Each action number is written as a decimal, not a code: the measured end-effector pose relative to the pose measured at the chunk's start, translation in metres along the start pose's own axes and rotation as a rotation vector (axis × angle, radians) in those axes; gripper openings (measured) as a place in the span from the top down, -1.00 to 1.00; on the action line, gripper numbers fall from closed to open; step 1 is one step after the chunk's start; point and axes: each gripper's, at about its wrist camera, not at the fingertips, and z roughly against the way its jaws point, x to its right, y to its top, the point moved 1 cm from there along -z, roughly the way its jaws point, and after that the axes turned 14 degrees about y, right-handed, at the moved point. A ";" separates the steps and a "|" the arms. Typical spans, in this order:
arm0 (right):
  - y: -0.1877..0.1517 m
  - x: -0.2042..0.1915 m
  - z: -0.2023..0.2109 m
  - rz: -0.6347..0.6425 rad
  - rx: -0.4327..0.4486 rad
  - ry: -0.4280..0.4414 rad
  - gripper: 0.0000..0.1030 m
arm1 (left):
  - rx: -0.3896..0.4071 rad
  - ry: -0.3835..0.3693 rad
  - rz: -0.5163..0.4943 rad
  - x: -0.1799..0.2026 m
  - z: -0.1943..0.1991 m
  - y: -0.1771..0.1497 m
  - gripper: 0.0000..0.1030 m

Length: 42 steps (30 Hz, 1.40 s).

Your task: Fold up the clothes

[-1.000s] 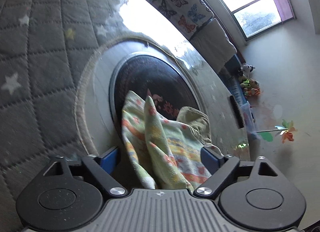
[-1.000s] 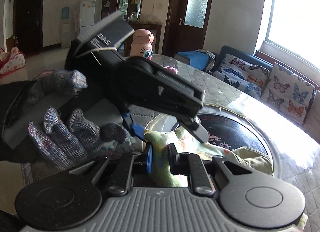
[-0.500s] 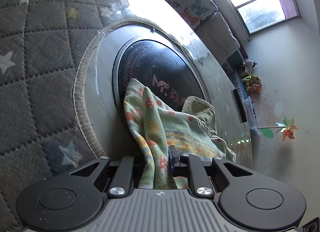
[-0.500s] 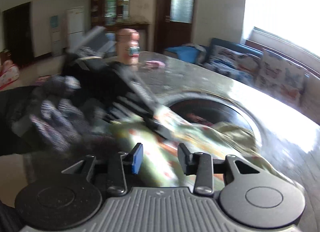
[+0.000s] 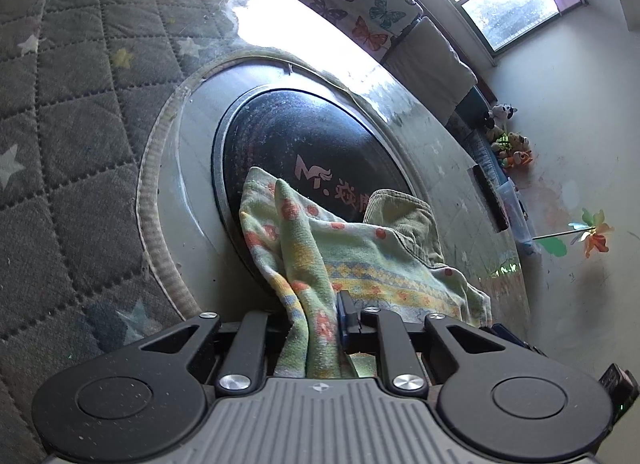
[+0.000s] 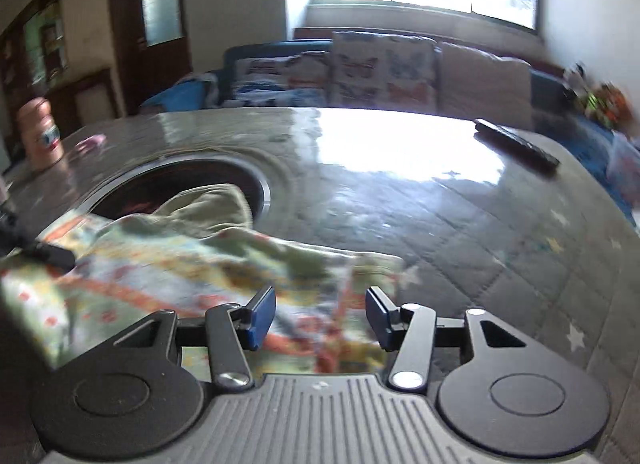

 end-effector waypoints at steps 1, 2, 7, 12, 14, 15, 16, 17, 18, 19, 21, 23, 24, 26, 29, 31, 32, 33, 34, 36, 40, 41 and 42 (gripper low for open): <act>0.000 0.006 -0.002 -0.022 0.003 -0.006 0.00 | 0.004 0.005 -0.008 0.001 0.000 0.000 0.66; -0.001 0.012 -0.004 -0.047 0.006 -0.011 -0.01 | 0.007 0.009 -0.016 0.003 0.000 0.000 0.66; -0.005 0.023 -0.010 -0.129 0.028 -0.014 -0.10 | 0.019 0.034 -0.054 0.009 0.000 -0.001 0.66; -0.004 0.015 -0.013 -0.130 0.035 0.008 0.51 | 0.044 0.070 -0.105 0.017 0.001 -0.004 0.67; -0.003 0.013 -0.012 -0.128 0.036 0.008 0.72 | 0.058 0.083 -0.128 0.021 0.003 -0.004 0.71; -0.002 0.013 -0.011 -0.128 0.039 0.008 0.77 | 0.066 0.090 -0.139 0.023 0.004 -0.004 0.74; -0.001 0.012 -0.008 -0.129 0.045 0.011 0.83 | 0.074 0.097 -0.152 0.026 0.004 -0.003 0.75; 0.000 0.012 -0.006 -0.130 0.051 0.014 0.85 | 0.082 0.103 -0.162 0.029 0.006 -0.003 0.76; 0.000 0.011 -0.003 -0.131 0.057 0.017 0.85 | 0.091 0.109 -0.172 0.032 0.007 -0.002 0.77; 0.001 0.011 -0.001 -0.132 0.062 0.019 0.86 | 0.099 0.114 -0.182 0.034 0.008 -0.001 0.77; 0.002 0.010 0.004 -0.126 0.076 0.021 0.86 | 0.116 0.120 -0.205 0.041 0.011 0.001 0.78; 0.004 0.009 0.011 -0.122 0.096 0.022 0.87 | 0.135 0.119 -0.229 0.048 0.015 0.003 0.78; 0.007 0.008 0.016 -0.120 0.109 0.020 0.87 | 0.143 0.116 -0.241 0.052 0.017 0.003 0.79; 0.010 0.008 0.025 -0.113 0.130 0.013 0.87 | 0.151 0.109 -0.263 0.062 0.018 0.004 0.79; 0.014 0.008 0.035 -0.101 0.152 -0.003 0.88 | 0.160 0.098 -0.299 0.080 0.018 0.003 0.80; 0.016 0.010 0.043 -0.093 0.164 -0.021 0.88 | 0.162 0.088 -0.321 0.094 0.015 0.003 0.80; 0.017 0.012 0.047 -0.090 0.170 -0.032 0.88 | 0.162 0.082 -0.332 0.101 0.014 0.002 0.80; 0.018 0.016 0.052 -0.087 0.178 -0.047 0.88 | 0.162 0.077 -0.343 0.108 0.013 0.002 0.80; 0.019 0.020 0.057 -0.086 0.185 -0.061 0.88 | 0.162 0.072 -0.354 0.115 0.012 0.002 0.80; 0.020 0.025 0.063 -0.087 0.193 -0.079 0.88 | 0.164 0.064 -0.375 0.130 0.009 0.001 0.80; 0.022 0.040 0.080 -0.090 0.216 -0.129 0.88 | 0.167 0.048 -0.414 0.161 0.001 0.000 0.80; 0.021 0.047 0.085 -0.093 0.224 -0.146 0.88 | 0.168 0.045 -0.426 0.169 -0.001 -0.001 0.80; 0.021 0.051 0.088 -0.095 0.229 -0.156 0.88 | 0.167 0.042 -0.437 0.177 -0.003 -0.002 0.80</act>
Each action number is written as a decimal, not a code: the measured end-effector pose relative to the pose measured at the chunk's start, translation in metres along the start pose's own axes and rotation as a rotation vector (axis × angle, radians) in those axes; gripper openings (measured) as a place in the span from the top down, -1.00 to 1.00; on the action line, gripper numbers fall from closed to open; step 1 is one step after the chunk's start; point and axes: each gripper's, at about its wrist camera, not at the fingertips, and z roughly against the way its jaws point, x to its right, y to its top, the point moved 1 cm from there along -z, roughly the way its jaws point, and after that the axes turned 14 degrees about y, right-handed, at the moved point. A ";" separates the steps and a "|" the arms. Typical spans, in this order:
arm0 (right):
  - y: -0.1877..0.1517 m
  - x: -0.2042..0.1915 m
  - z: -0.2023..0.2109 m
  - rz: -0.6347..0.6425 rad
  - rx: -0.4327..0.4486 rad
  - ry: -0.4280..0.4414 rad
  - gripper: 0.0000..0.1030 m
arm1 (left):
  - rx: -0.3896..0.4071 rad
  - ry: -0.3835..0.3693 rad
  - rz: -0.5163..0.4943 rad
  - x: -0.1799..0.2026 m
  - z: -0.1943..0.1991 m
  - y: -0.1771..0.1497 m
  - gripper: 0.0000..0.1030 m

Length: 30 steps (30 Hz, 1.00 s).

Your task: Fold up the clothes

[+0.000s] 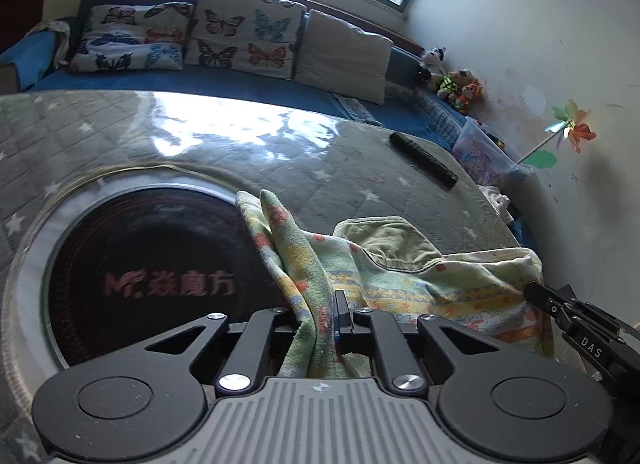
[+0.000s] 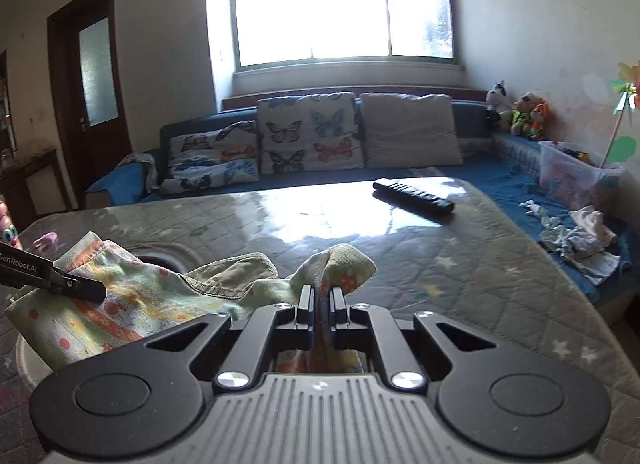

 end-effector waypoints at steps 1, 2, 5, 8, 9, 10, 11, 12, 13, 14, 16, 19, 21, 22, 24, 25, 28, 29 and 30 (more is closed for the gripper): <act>0.001 0.005 0.003 -0.002 0.006 -0.012 0.88 | 0.000 -0.004 -0.011 0.007 -0.002 0.002 0.80; 0.002 0.008 0.005 -0.003 0.009 -0.019 0.88 | -0.002 -0.006 -0.022 0.015 -0.005 0.003 0.80; 0.005 0.024 0.014 -0.005 0.022 -0.061 0.88 | -0.005 -0.011 -0.055 0.036 -0.013 0.007 0.80; 0.009 0.038 0.020 -0.001 0.029 -0.096 0.88 | -0.008 -0.012 -0.087 0.056 -0.023 0.011 0.80; 0.009 0.042 0.021 -0.001 0.030 -0.106 0.88 | -0.008 -0.012 -0.096 0.062 -0.026 0.012 0.80; 0.010 0.046 0.023 -0.002 0.032 -0.116 0.88 | -0.008 -0.011 -0.106 0.068 -0.030 0.013 0.80; 0.011 0.050 0.025 -0.002 0.033 -0.127 0.88 | -0.009 -0.012 -0.114 0.074 -0.032 0.013 0.80; 0.011 0.053 0.026 -0.003 0.035 -0.136 0.88 | -0.009 -0.015 -0.121 0.079 -0.035 0.014 0.80; 0.011 0.056 0.027 -0.004 0.035 -0.142 0.88 | -0.012 -0.018 -0.128 0.085 -0.037 0.015 0.80; 0.011 0.060 0.028 -0.007 0.036 -0.153 0.88 | -0.015 -0.020 -0.136 0.091 -0.040 0.015 0.80; 0.011 0.069 0.032 -0.011 0.037 -0.174 0.88 | -0.015 -0.020 -0.154 0.103 -0.044 0.017 0.80; 0.011 0.077 0.035 -0.016 0.038 -0.199 0.88 | -0.011 -0.021 -0.182 0.119 -0.049 0.019 0.80; 0.010 0.081 0.036 -0.020 0.038 -0.212 0.88 | -0.007 -0.023 -0.199 0.128 -0.051 0.020 0.80; 0.010 0.084 0.036 -0.022 0.038 -0.219 0.88 | -0.005 -0.024 -0.208 0.132 -0.053 0.020 0.80; 0.010 0.091 0.037 -0.029 0.038 -0.236 0.88 | -0.003 -0.022 -0.224 0.140 -0.057 0.020 0.80; 0.010 0.093 0.037 -0.031 0.037 -0.241 0.88 | -0.003 -0.021 -0.231 0.144 -0.059 0.021 0.80; 0.009 0.100 0.037 -0.035 0.036 -0.254 0.88 | -0.009 -0.019 -0.251 0.152 -0.066 0.021 0.80; 0.009 0.102 0.037 -0.036 0.036 -0.259 0.88 | -0.010 -0.019 -0.255 0.155 -0.068 0.021 0.80; 0.009 0.104 0.037 -0.038 0.035 -0.264 0.88 | -0.011 -0.019 -0.260 0.157 -0.070 0.021 0.80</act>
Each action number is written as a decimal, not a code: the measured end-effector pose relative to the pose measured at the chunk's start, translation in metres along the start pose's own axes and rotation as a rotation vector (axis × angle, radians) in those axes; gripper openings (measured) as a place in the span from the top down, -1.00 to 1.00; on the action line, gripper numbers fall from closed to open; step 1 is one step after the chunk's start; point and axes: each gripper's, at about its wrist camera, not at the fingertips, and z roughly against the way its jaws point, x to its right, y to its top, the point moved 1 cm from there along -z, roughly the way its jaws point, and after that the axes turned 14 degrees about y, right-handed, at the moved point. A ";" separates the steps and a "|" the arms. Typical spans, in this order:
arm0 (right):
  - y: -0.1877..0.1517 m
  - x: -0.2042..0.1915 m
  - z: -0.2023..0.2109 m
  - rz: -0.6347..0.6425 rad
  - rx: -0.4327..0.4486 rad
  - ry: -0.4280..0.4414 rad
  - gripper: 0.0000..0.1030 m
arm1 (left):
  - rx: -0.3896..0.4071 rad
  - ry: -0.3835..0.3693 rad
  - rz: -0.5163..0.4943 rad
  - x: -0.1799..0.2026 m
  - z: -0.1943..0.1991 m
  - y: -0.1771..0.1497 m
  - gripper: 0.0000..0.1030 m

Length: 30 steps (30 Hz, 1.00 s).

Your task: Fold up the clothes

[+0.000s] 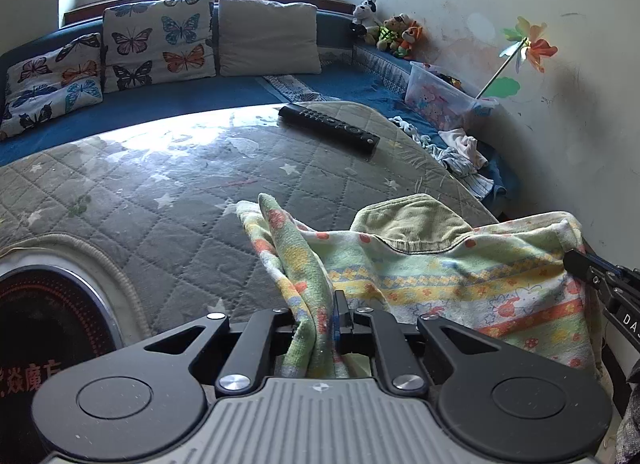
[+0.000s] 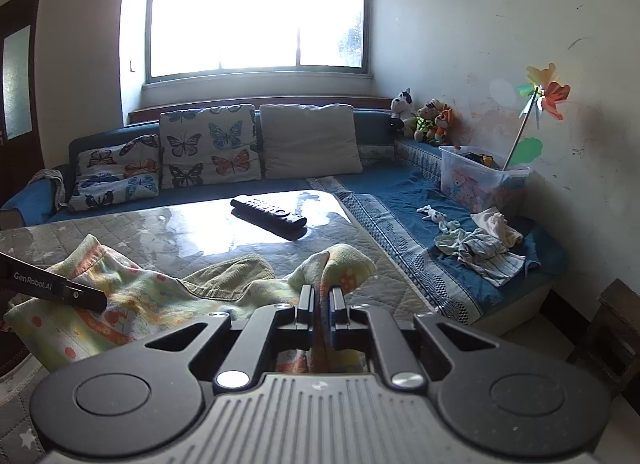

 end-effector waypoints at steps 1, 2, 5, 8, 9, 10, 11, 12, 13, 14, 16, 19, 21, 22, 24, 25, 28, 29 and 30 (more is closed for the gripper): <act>0.000 0.002 -0.001 -0.001 -0.001 -0.005 0.88 | -0.001 0.000 -0.005 0.002 -0.002 0.001 0.80; -0.001 0.004 -0.001 -0.003 -0.003 -0.009 0.88 | -0.003 -0.001 -0.010 0.004 -0.004 0.001 0.80; -0.003 0.007 -0.003 -0.009 -0.008 -0.019 0.88 | -0.004 0.000 -0.026 0.010 -0.008 0.001 0.80; -0.006 0.009 -0.004 -0.015 -0.017 -0.028 0.88 | -0.013 -0.002 -0.035 0.014 -0.013 -0.001 0.80; -0.008 0.010 -0.004 -0.017 -0.020 -0.030 0.88 | -0.017 -0.002 -0.038 0.014 -0.015 -0.001 0.80; -0.009 0.011 -0.005 -0.020 -0.023 -0.032 0.88 | -0.022 -0.001 -0.040 0.015 -0.016 -0.001 0.80; -0.010 0.011 -0.005 -0.023 -0.026 -0.034 0.88 | -0.026 -0.001 -0.043 0.016 -0.018 -0.002 0.80; -0.011 0.010 -0.005 -0.024 -0.029 -0.035 0.88 | -0.029 -0.001 -0.046 0.016 -0.020 -0.002 0.80; -0.012 0.010 -0.006 -0.025 -0.031 -0.036 0.88 | -0.033 0.000 -0.050 0.017 -0.021 -0.003 0.80; -0.013 0.011 -0.006 -0.027 -0.034 -0.037 0.88 | -0.036 0.002 -0.052 0.018 -0.023 -0.004 0.80; -0.015 0.014 -0.007 -0.031 -0.040 -0.040 0.88 | -0.038 0.005 -0.056 0.018 -0.025 -0.006 0.80; -0.018 0.016 -0.008 -0.035 -0.045 -0.046 0.88 | -0.041 0.006 -0.060 0.018 -0.027 -0.007 0.80; -0.019 0.018 -0.008 -0.038 -0.050 -0.050 0.88 | -0.044 0.007 -0.063 0.019 -0.028 -0.008 0.79; -0.020 0.020 -0.009 -0.041 -0.055 -0.055 0.88 | -0.046 0.007 -0.066 0.019 -0.029 -0.009 0.80; -0.020 0.022 -0.010 -0.047 -0.059 -0.059 0.88 | -0.051 0.006 -0.072 0.019 -0.031 -0.010 0.80; -0.020 0.023 -0.010 -0.050 -0.060 -0.060 0.88 | -0.053 0.005 -0.076 0.019 -0.032 -0.011 0.79; -0.022 0.023 -0.008 -0.050 -0.066 -0.061 0.88 | -0.066 0.000 -0.089 0.018 -0.033 -0.014 0.79; -0.023 0.023 -0.008 -0.050 -0.071 -0.063 0.88 | -0.069 -0.004 -0.092 0.017 -0.033 -0.016 0.79; -0.024 0.023 -0.008 -0.049 -0.075 -0.065 0.88 | -0.073 -0.007 -0.095 0.017 -0.034 -0.017 0.79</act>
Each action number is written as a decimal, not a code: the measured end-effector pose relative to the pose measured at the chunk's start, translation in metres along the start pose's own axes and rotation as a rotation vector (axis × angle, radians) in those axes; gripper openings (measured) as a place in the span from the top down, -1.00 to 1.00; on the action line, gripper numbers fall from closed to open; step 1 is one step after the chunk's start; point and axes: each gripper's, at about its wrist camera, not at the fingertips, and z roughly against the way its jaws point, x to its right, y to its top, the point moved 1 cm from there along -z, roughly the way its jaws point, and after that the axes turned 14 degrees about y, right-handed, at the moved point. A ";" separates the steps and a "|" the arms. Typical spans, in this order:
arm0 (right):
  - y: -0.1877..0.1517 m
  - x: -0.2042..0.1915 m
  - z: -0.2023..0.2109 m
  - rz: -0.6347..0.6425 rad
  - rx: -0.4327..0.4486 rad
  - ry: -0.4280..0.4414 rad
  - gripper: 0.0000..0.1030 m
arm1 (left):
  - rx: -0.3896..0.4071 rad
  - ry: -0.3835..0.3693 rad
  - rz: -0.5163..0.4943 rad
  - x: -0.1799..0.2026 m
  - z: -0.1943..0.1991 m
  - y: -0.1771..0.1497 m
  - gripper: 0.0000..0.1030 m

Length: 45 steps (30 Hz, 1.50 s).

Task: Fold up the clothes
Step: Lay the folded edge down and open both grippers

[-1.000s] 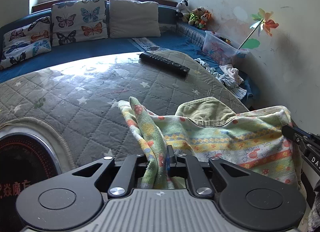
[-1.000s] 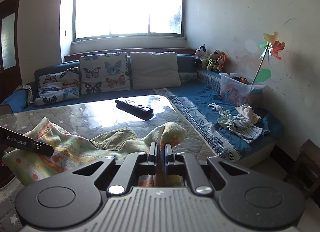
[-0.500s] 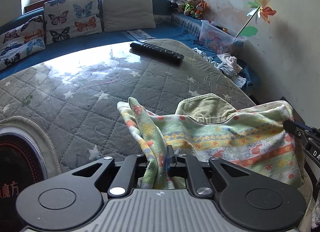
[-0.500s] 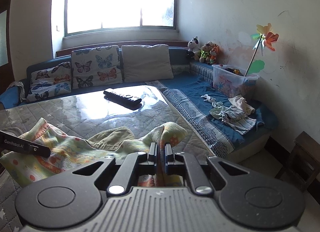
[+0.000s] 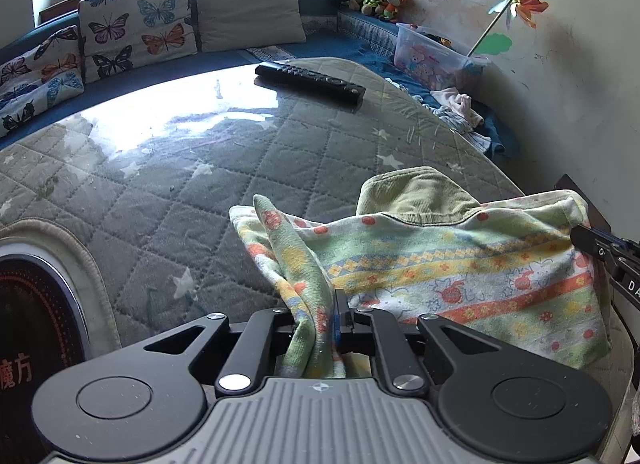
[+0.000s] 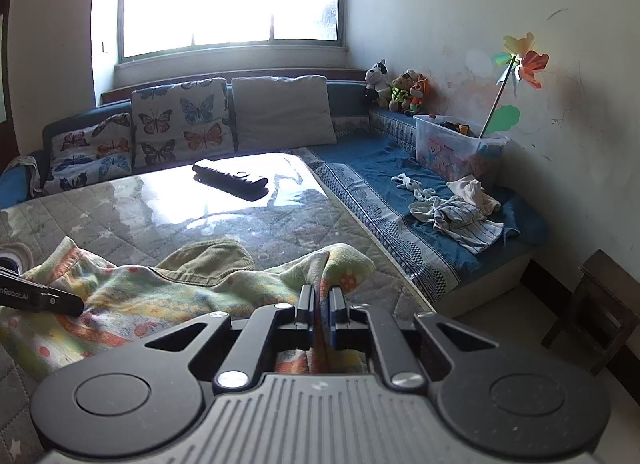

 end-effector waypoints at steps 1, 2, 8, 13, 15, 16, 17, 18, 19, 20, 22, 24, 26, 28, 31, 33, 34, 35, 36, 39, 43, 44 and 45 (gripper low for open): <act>-0.001 0.000 0.000 0.000 -0.004 -0.002 0.88 | -0.002 -0.002 -0.005 0.000 0.000 -0.002 0.79; -0.003 0.000 0.000 -0.004 -0.008 -0.003 0.88 | -0.002 -0.005 -0.008 -0.001 0.000 -0.004 0.79; -0.013 0.004 0.000 -0.015 -0.035 -0.012 0.88 | 0.000 -0.012 -0.029 -0.002 0.002 -0.013 0.79; -0.018 0.010 -0.004 -0.033 -0.061 -0.015 0.87 | 0.006 -0.003 -0.053 0.000 0.003 -0.020 0.69; -0.018 0.011 -0.006 -0.037 -0.069 -0.014 0.84 | 0.009 0.000 -0.052 -0.001 0.004 -0.020 0.65; -0.018 0.010 -0.006 -0.034 -0.069 -0.017 0.82 | 0.009 0.003 -0.053 -0.002 0.004 -0.020 0.58; -0.017 0.010 -0.006 -0.030 -0.069 -0.018 0.80 | 0.009 0.007 -0.054 -0.003 0.005 -0.020 0.49; -0.016 0.010 -0.006 -0.027 -0.067 -0.019 0.77 | 0.011 0.016 -0.054 -0.004 0.005 -0.021 0.25; -0.015 0.011 -0.005 -0.030 -0.062 -0.021 0.70 | 0.016 0.024 -0.055 -0.006 0.006 -0.021 0.11; -0.014 0.011 -0.004 -0.031 -0.057 -0.021 0.69 | 0.021 0.031 -0.056 -0.007 0.006 -0.021 0.11; -0.013 0.009 -0.004 -0.029 -0.049 -0.020 0.68 | 0.020 0.038 -0.053 -0.011 0.006 -0.022 0.05; -0.012 0.008 -0.005 -0.027 -0.044 -0.017 0.68 | 0.023 0.047 -0.042 -0.015 0.006 -0.020 -0.01; -0.012 0.007 -0.007 -0.033 -0.046 -0.007 0.67 | 0.030 0.060 -0.033 -0.018 0.007 -0.018 -0.01; -0.012 0.008 -0.012 -0.051 -0.052 0.010 0.66 | 0.038 0.072 -0.025 -0.021 0.007 -0.015 -0.01; -0.013 0.006 -0.021 -0.078 -0.066 0.048 0.66 | 0.042 0.082 -0.015 -0.023 0.005 -0.009 -0.01; -0.014 0.002 -0.029 -0.085 -0.074 0.073 0.66 | 0.054 0.085 -0.018 -0.021 0.005 -0.006 -0.01; -0.013 -0.001 -0.032 -0.085 -0.077 0.082 0.66 | 0.063 0.085 -0.023 -0.019 0.006 -0.004 0.00; -0.013 -0.003 -0.036 -0.084 -0.079 0.091 0.66 | 0.073 0.085 -0.028 -0.017 0.006 -0.002 0.02; -0.012 -0.006 -0.038 -0.082 -0.081 0.099 0.66 | 0.083 0.082 -0.035 -0.014 0.007 -0.001 0.03; -0.010 -0.012 -0.048 -0.073 -0.091 0.110 0.66 | 0.098 0.066 -0.057 -0.004 0.005 0.005 0.03; -0.010 -0.016 -0.057 -0.074 -0.103 0.112 0.66 | 0.108 0.055 -0.087 0.007 -0.004 0.012 0.04; -0.010 -0.016 -0.058 -0.076 -0.107 0.111 0.66 | 0.107 0.052 -0.093 0.009 -0.006 0.013 0.04; -0.011 -0.015 -0.061 -0.077 -0.113 0.110 0.65 | 0.106 0.050 -0.099 0.012 -0.009 0.014 0.04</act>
